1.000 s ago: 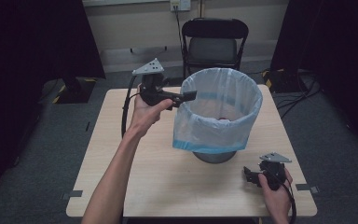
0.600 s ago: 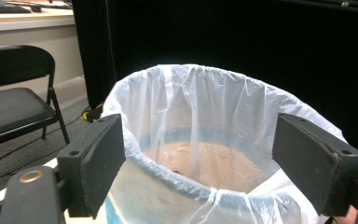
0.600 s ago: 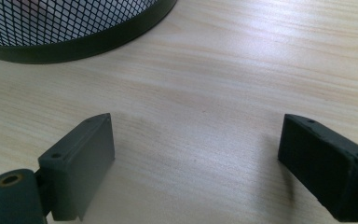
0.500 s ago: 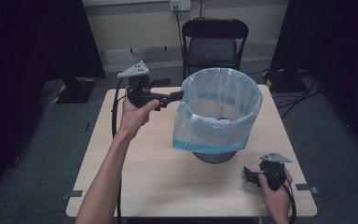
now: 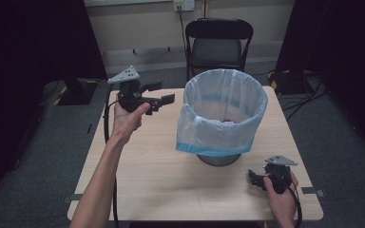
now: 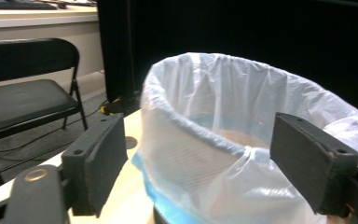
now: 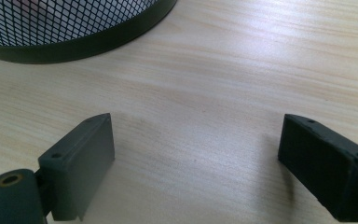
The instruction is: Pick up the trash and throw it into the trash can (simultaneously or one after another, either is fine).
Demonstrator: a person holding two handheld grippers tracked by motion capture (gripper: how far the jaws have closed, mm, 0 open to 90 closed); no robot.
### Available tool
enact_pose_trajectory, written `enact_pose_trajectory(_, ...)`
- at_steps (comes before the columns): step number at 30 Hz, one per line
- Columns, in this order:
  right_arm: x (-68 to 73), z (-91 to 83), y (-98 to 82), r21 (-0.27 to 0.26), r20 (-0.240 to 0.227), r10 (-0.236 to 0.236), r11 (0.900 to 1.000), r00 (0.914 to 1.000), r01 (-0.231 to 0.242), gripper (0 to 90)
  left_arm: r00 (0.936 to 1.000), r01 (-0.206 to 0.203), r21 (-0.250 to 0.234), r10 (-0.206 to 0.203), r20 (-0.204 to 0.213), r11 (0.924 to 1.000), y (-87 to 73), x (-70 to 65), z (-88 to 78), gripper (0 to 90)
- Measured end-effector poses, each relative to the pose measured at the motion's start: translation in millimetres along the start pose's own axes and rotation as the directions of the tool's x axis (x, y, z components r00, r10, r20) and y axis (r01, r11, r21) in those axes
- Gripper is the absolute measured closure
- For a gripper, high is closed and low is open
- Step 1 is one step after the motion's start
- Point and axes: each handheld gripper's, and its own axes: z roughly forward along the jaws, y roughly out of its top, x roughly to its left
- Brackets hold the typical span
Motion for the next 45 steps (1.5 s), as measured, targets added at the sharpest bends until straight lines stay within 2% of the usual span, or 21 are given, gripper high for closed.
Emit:
enact_pose_trajectory(10,0.0,0.0,0.0,0.000,0.000,0.000,1.000,1.0000,0.000,10.0,0.9992,-0.008,0.008,0.008,-0.040,0.9999,-6.6,6.7,-22.1,17.8)
enact_pose_trajectory(17,0.0,0.0,0.0,0.000,0.000,0.000,1.000,1.0000,0.000,9.9,0.9972,-0.028,0.033,0.030,-0.068,0.9991,-16.4,7.1,-31.2,17.5)
enact_pose_trajectory(25,0.0,0.0,0.0,0.000,0.000,0.000,1.000,1.0000,0.000,10.0,0.9954,-0.011,0.057,0.016,-0.095,0.9983,-33.6,9.8,-43.4,16.1)
enact_pose_trajectory(30,0.0,0.0,0.0,0.000,0.000,0.000,1.000,1.0000,0.000,10.0,0.9948,-0.030,0.089,0.038,-0.094,0.9956,-46.3,5.6,-48.9,16.0)
enact_pose_trajectory(38,0.0,0.0,0.0,0.000,0.000,0.000,1.000,1.0000,0.000,9.9,0.9932,-0.003,0.113,0.016,-0.115,0.9935,-72.0,10.1,-64.0,15.9)
enact_pose_trajectory(45,0.0,0.0,0.0,0.000,0.000,0.000,1.000,1.0000,0.000,9.9,0.9898,0.034,0.149,-0.013,-0.142,0.9883,-94.5,12.7,-74.6,16.1)
